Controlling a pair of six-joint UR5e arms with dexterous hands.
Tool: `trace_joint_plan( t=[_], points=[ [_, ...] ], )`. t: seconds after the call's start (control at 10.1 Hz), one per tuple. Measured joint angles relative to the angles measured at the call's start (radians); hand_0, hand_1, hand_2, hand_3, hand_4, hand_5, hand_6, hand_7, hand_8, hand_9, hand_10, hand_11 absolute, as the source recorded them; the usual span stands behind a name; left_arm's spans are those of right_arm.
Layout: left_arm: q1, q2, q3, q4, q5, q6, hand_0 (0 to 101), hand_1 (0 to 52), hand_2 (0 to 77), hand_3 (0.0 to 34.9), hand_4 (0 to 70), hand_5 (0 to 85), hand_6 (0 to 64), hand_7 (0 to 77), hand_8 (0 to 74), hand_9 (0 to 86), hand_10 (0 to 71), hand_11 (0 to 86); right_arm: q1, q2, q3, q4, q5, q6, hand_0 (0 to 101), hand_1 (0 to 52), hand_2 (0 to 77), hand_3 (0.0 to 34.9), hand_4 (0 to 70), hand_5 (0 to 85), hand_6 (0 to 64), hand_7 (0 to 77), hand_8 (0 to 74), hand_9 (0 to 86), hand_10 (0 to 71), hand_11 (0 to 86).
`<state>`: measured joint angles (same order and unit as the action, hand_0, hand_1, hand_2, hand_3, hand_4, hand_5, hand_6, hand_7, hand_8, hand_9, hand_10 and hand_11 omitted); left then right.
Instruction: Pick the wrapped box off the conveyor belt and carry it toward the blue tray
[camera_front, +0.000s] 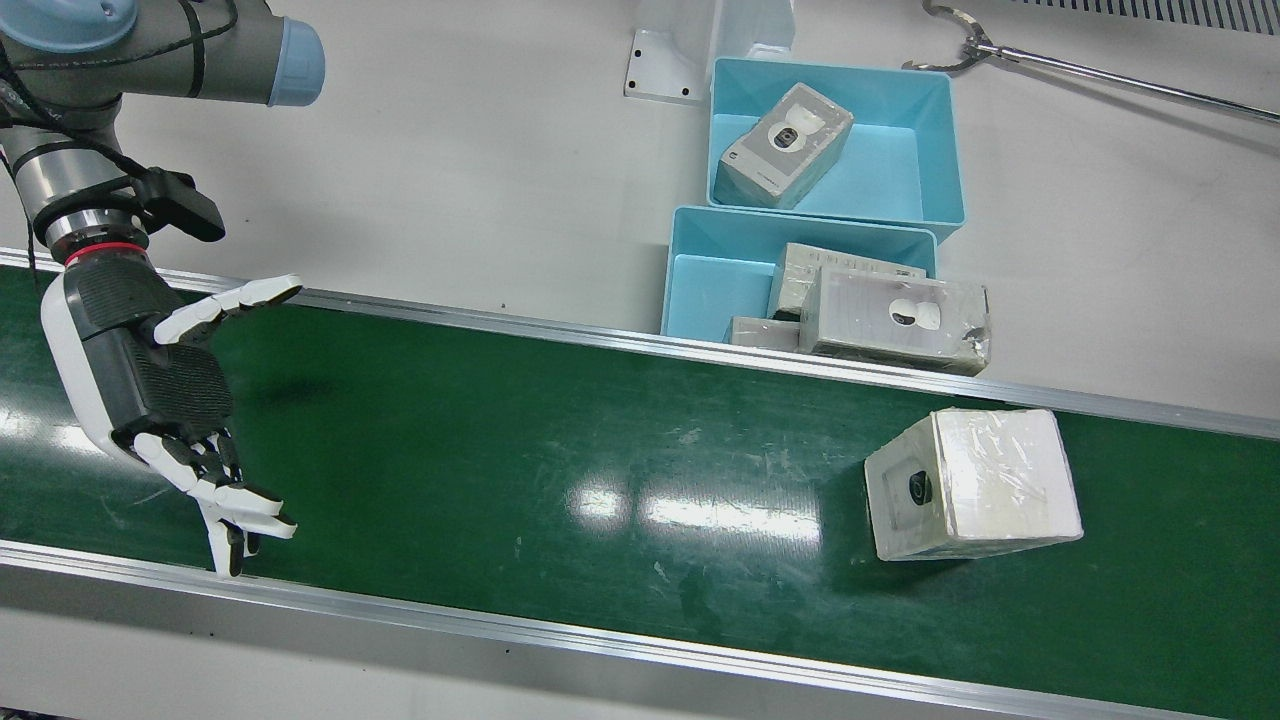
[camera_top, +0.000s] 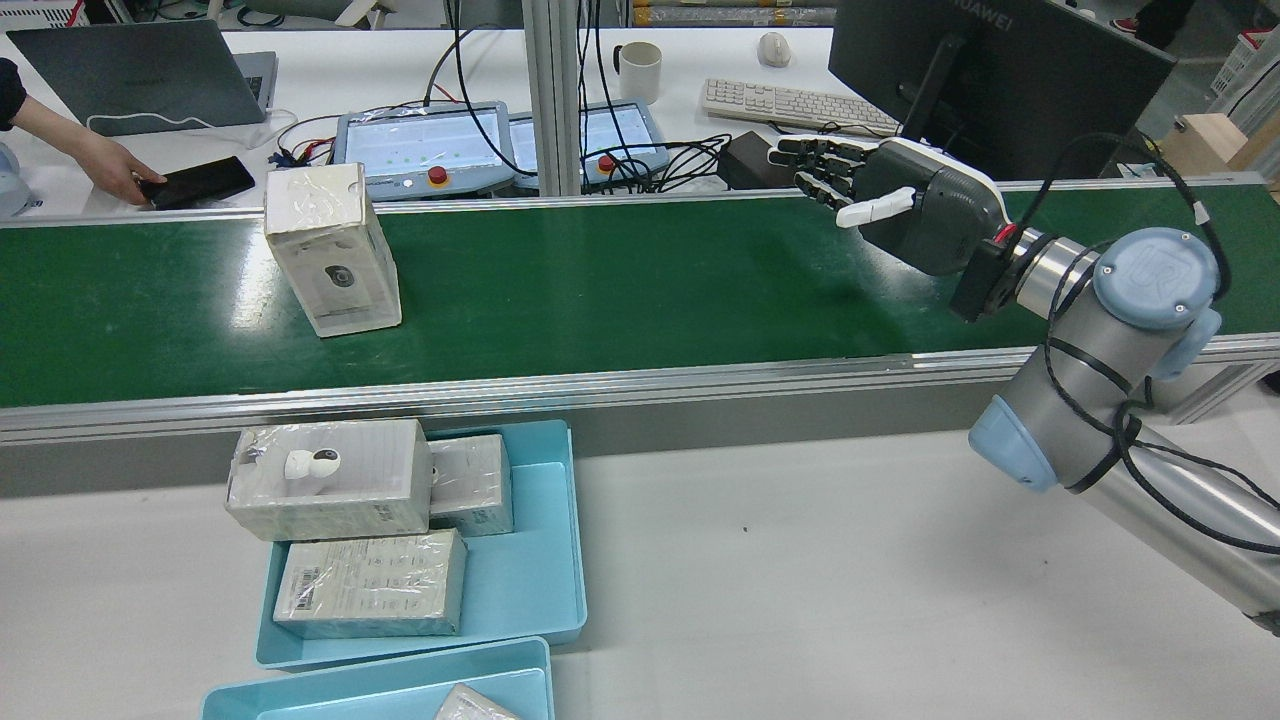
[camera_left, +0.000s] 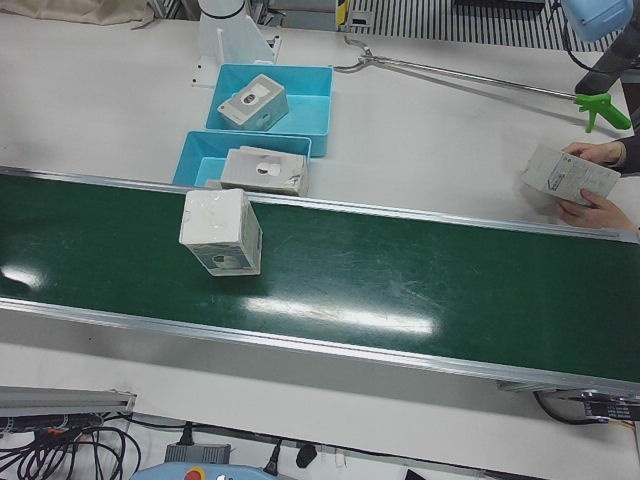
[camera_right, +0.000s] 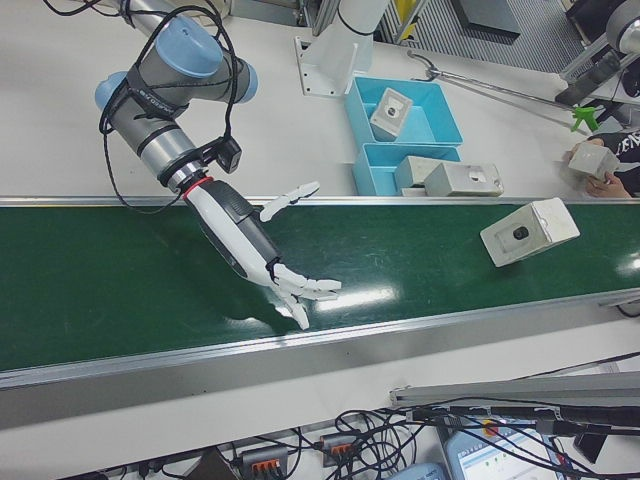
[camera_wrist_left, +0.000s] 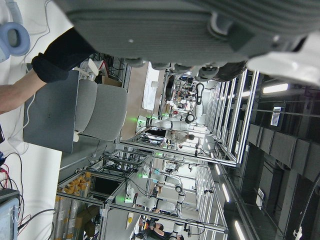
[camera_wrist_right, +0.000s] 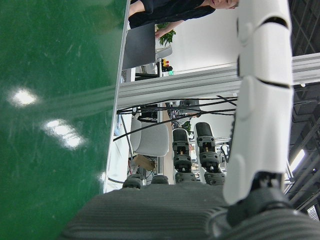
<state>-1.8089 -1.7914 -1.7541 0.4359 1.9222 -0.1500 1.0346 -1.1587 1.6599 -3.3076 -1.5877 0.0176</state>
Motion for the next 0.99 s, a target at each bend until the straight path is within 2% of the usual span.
trace_joint_plan(
  t=[0.99],
  points=[
    [0.0,0.0,0.0,0.0,0.0,0.0,0,0.0,1.1,0.0,0.0,0.5,0.0,0.5,0.5,0.0,0.5,0.0,0.001,-0.012,0.003,-0.001,0.0,0.008,48,13.1,10.4,1.6,18.0,15.8,4.9,15.8,0.0,1.6,1.1,2.7]
  ],
)
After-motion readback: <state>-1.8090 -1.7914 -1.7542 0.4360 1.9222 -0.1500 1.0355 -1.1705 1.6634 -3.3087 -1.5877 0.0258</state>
